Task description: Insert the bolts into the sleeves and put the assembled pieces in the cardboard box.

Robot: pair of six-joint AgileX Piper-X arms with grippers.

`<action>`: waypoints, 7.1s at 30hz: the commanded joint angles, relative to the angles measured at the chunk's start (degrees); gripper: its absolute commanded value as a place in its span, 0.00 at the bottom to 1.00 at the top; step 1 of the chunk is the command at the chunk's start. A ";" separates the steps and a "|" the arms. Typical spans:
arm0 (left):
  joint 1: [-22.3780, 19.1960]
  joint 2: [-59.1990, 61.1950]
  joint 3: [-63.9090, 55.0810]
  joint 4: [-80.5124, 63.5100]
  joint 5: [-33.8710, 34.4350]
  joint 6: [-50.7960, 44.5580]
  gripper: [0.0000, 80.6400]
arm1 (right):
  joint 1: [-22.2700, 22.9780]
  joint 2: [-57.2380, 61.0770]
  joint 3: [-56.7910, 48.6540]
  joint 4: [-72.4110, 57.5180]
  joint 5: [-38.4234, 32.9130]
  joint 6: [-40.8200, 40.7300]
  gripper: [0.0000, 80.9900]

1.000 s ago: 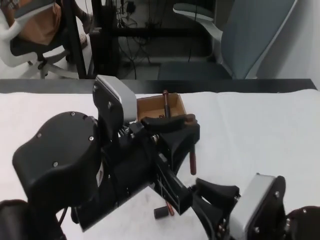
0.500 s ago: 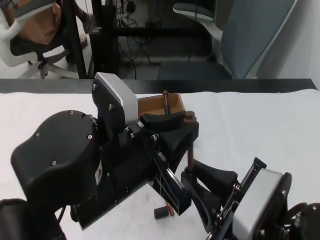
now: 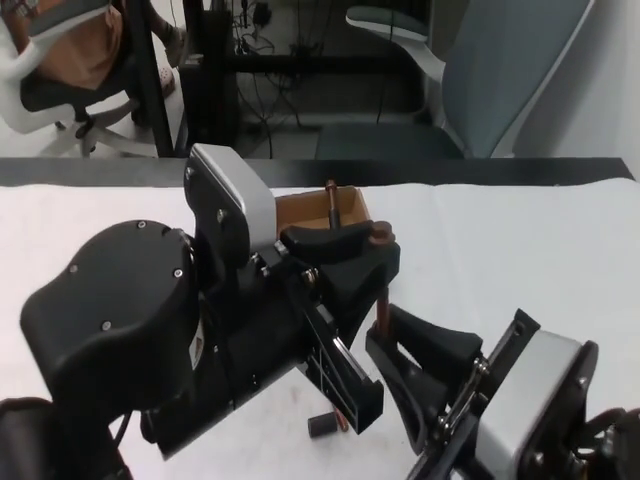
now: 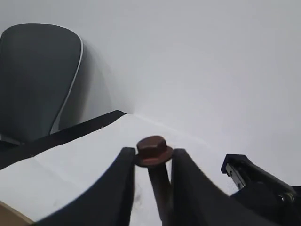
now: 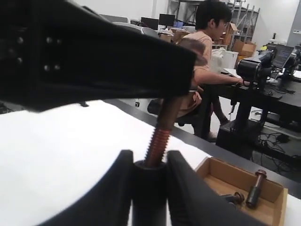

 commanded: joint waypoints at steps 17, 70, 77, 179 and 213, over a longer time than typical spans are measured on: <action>-0.28 -0.36 0.02 3.91 2.77 -3.88 0.87 | -0.11 -0.47 -3.26 1.19 3.33 0.64 0.01; 11.13 29.58 -28.32 62.74 -0.53 38.67 0.78 | -32.17 24.02 -46.12 54.92 -29.72 9.36 0.01; 11.13 29.58 -28.32 62.74 2.66 39.59 0.76 | -34.89 39.07 -58.60 55.83 -35.81 8.24 0.01; 13.51 -36.20 12.78 35.28 3.50 -3.66 0.02 | -19.30 52.29 -67.03 93.63 -20.77 1.81 0.00; 5.29 -4.54 25.56 -13.63 -1.33 -5.20 0.02 | -2.94 1.56 -17.49 19.31 -22.87 22.47 0.00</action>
